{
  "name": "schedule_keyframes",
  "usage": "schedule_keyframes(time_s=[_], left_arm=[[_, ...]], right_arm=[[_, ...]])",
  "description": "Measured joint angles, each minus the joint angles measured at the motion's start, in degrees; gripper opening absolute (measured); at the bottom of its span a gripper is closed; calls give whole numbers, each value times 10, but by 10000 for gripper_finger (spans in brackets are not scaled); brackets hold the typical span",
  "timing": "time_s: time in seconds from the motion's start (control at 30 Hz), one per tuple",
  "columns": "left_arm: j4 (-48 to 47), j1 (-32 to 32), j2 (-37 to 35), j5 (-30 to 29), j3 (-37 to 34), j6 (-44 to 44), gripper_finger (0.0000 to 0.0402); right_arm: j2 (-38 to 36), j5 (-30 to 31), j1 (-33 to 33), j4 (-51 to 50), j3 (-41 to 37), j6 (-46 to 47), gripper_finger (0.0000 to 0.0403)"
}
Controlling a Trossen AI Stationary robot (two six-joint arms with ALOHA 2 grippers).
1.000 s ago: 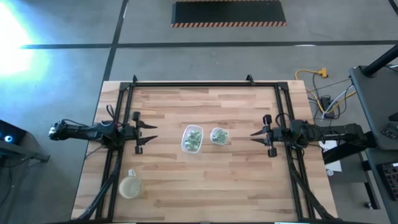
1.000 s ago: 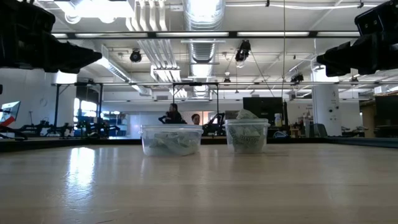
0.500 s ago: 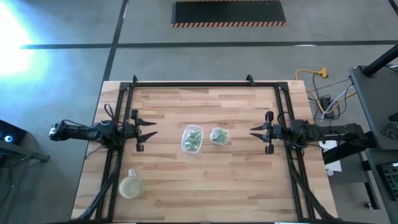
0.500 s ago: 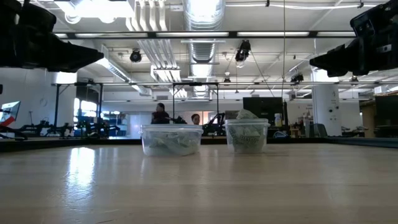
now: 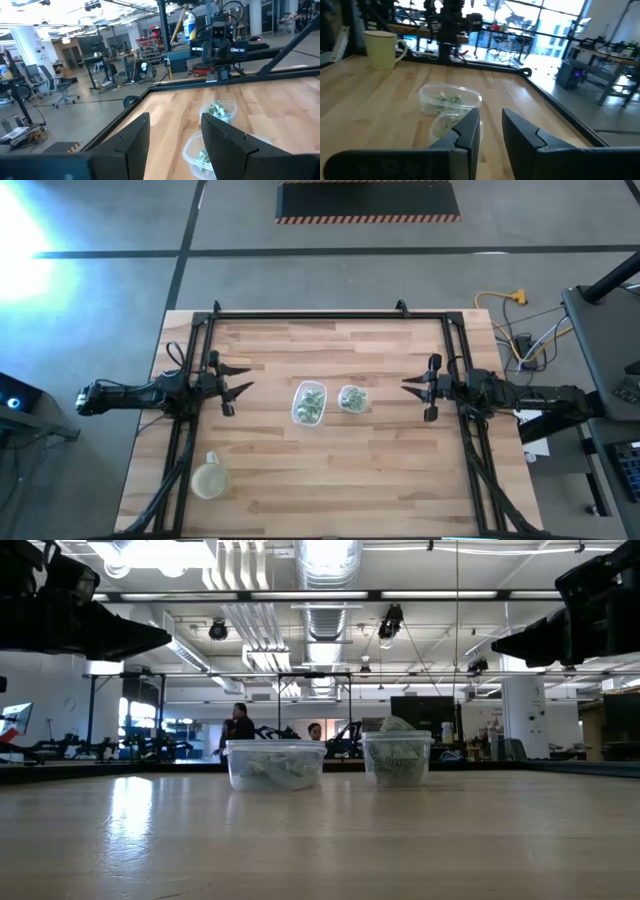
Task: Pick and place items into bin
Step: Return to Home Position
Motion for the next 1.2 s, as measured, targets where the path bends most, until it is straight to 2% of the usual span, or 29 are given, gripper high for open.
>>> schedule_keyframes(time_s=[0.3,0.57,1.2], left_arm=[[-1,0,15,2,0,-9,162],[-1,0,25,3,0,-14,162],[-1,0,27,0,0,-25,162]], right_arm=[[0,-21,-2,-4,0,6,72],[1,-66,-2,-11,0,16,73],[32,-70,-2,-10,0,28,73]])
